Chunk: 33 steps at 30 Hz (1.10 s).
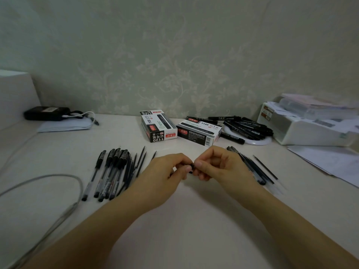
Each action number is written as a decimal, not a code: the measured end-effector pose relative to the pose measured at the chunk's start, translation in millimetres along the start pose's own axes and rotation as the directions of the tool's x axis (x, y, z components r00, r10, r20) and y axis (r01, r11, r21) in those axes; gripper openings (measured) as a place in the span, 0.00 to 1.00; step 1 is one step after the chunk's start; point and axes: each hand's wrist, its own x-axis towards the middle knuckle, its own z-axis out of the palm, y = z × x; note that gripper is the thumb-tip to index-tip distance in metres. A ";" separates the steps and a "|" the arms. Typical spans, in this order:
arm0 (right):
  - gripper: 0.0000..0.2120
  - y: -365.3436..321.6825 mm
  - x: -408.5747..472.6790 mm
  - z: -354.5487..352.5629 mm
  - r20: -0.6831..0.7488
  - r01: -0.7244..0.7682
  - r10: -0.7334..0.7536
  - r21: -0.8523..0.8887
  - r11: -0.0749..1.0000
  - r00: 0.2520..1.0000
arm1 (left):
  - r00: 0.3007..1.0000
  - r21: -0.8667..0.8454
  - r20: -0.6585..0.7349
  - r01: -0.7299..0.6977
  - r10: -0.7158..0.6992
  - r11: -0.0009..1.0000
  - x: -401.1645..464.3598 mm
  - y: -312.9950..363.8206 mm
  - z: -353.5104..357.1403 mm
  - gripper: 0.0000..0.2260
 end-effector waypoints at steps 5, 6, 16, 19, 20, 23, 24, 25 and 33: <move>0.05 9.0 -0.7 6.7 0.022 0.027 -0.029 0.088 0.996 0.999 | 1.000 0.031 0.029 0.010 -0.011 0.999 -0.8 -3.0 -3.2 0.06; 0.06 11.5 -0.5 9.0 0.015 0.026 -0.028 0.101 0.994 1.000 | 0.999 0.051 0.033 0.011 -0.013 0.999 -1.0 -4.0 -3.6 0.06; 0.03 15.6 2.5 14.1 -0.024 -0.045 0.048 0.144 0.989 0.999 | 0.999 0.151 0.015 -0.035 0.033 0.988 -0.9 -8.1 -2.0 0.04; 0.04 14.8 2.9 13.6 -0.005 -0.085 0.086 0.141 0.986 0.996 | 0.998 0.165 0.023 -0.066 0.063 0.984 -1.5 -8.0 -2.7 0.03; 0.04 14.6 3.7 13.4 -0.001 -0.095 0.096 0.138 0.986 0.995 | 0.997 0.168 0.024 -0.073 0.070 0.983 -1.5 -7.7 -3.1 0.02; 0.03 16.1 5.1 13.9 -0.005 -0.103 0.105 0.143 0.984 0.994 | 0.996 0.161 0.018 -0.086 0.084 0.983 -1.1 -7.9 -3.5 0.01; 0.02 17.2 5.5 14.3 -0.011 -0.094 0.096 0.140 0.986 0.995 | 0.996 0.156 0.009 -0.088 0.088 0.984 -1.2 -8.1 -3.6 0.01; 0.02 18.1 6.2 15.1 -0.020 -0.082 0.085 0.134 0.988 0.996 | 0.996 0.152 0.002 -0.090 0.090 0.984 -1.3 -8.6 -3.8 0.01; 0.04 15.7 7.8 9.5 0.014 -0.019 0.018 0.075 0.997 1.000 | 0.991 0.144 0.128 -0.053 0.034 0.988 2.2 -15.6 -6.9 0.11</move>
